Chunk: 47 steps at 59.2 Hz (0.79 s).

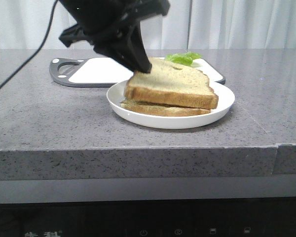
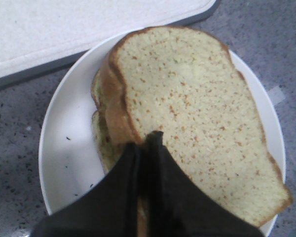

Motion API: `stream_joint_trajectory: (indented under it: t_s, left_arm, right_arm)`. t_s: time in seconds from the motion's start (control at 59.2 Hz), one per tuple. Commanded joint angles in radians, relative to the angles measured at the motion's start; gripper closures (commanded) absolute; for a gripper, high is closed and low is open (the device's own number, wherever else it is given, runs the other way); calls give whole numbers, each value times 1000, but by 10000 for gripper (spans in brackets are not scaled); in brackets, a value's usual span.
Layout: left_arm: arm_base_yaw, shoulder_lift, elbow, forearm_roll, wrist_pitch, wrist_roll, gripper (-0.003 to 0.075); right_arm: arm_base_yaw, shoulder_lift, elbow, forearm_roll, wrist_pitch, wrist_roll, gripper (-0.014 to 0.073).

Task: Left arm grabs bread, right arm adds lettuce
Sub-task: 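Grasp the top bread slice with the left gripper and lift it off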

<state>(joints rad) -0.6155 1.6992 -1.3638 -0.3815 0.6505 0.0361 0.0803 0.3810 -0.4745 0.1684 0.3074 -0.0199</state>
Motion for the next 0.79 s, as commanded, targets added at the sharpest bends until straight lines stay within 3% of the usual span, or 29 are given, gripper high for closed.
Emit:
stream_joint_trajectory:
  t_s: [0.0,0.219,0.388,0.506,0.642,0.777]
  left_arm:
    - [-3,-89,-28,-21,-44,-1,741]
    - [-3,-152,-25,-7,-108,-1,741]
    - [-3,-260,43,178,-242,-20,741]
    - [-1,-354,130,469,-281,-205,741]
    - [-1,-481,282,942,-281,-569,741]
    - [-3,-619,418,1090,-309,-728,741]
  right_arm:
    - [-9,13,-37,-8,-75,0,215]
    - [-9,13,-37,-8,-75,0,215]
    - [-8,17,-37,-8,-44,-1,215]
    - [-8,61,-48,-8,-51,-14,215]
    - [-8,200,-113,-8,-53,-51,215]
    - [-8,363,-185,-8,-97,-58,214]
